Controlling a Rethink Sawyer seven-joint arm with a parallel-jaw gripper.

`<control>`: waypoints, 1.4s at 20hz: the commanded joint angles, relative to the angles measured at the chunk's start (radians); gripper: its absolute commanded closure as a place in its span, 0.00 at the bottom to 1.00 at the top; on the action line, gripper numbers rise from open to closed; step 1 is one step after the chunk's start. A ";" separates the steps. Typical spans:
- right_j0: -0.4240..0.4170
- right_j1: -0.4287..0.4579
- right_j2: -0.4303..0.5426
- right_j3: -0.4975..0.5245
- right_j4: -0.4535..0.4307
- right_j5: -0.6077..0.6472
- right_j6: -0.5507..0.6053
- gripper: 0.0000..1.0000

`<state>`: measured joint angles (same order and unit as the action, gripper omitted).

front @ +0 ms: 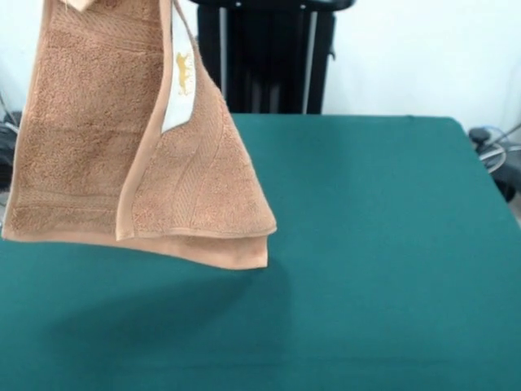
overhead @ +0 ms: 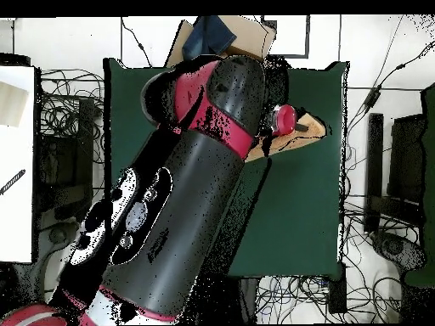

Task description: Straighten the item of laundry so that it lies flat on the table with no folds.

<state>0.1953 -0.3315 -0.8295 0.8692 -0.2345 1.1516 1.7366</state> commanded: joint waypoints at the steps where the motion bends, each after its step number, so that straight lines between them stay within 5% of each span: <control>1: -0.002 0.029 0.047 -0.029 0.060 0.107 0.267 1.00; 28: 0.009 0.041 0.020 -0.111 0.064 0.199 0.246 1.00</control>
<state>0.1961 -0.2834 -0.8296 0.7615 -0.2082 1.2456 1.7366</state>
